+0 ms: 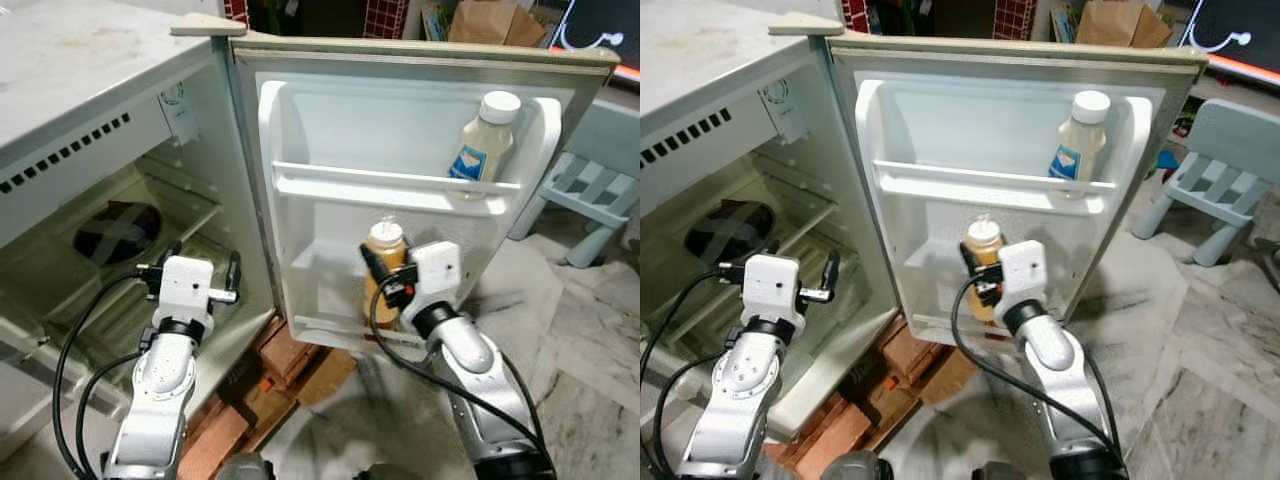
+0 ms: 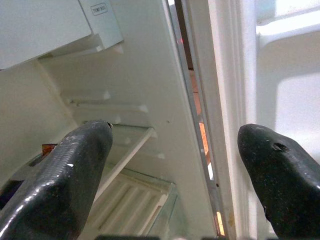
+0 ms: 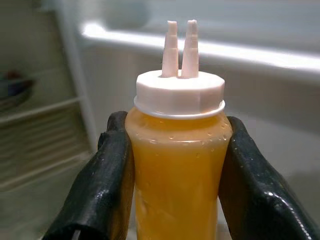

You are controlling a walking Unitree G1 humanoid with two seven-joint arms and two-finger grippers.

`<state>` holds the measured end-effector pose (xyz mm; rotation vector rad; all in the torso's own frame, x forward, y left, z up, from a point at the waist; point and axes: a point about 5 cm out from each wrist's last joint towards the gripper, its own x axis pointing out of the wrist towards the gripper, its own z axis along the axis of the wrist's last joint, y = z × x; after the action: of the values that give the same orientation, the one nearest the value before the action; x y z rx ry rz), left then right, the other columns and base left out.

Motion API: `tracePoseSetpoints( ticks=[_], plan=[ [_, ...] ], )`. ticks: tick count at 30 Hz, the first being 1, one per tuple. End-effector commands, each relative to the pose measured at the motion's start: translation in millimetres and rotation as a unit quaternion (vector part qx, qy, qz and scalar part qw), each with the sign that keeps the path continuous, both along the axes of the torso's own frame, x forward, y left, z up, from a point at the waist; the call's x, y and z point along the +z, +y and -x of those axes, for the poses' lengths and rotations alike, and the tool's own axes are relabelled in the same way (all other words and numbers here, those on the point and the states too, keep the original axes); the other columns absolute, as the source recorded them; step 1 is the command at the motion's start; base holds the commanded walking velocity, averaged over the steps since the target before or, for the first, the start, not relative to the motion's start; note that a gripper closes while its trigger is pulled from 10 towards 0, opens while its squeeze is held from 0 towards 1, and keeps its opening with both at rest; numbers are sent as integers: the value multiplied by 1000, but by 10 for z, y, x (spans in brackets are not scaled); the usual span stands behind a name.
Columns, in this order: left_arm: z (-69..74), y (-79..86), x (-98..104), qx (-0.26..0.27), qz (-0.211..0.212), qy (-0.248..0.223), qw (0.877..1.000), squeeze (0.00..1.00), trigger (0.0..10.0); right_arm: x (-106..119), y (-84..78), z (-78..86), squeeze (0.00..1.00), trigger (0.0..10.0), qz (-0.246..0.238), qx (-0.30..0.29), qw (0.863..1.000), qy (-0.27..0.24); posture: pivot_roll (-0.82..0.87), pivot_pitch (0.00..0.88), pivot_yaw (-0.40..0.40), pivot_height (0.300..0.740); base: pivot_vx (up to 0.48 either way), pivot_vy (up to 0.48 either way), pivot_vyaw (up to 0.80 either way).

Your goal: Restocking fridge

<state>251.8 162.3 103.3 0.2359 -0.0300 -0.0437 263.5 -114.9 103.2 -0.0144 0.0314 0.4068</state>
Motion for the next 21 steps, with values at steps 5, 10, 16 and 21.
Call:
tracePoseSetpoints(
  ticks=[5,10,16,21],
  plan=[
    [35,26,-4,4,-4,3,1000,0,10000,44,8,8,0,10000,-3,13,1000,-3,67,69,-7,740,0,0,0],
    [57,36,-19,6,-6,7,1000,0,10000,22,-13,0,0,10000,0,13,1000,2,73,72,-11,710,0,0,0],
    [61,30,-19,4,-6,8,1000,0,10000,17,-16,2,0,10000,3,14,1000,3,72,73,-13,660,0,0,0],
    [62,21,-17,1,-5,7,1000,0,10000,10,-23,0,0,10000,5,14,1000,3,71,76,-14,630,0,0,0]
  ],
)
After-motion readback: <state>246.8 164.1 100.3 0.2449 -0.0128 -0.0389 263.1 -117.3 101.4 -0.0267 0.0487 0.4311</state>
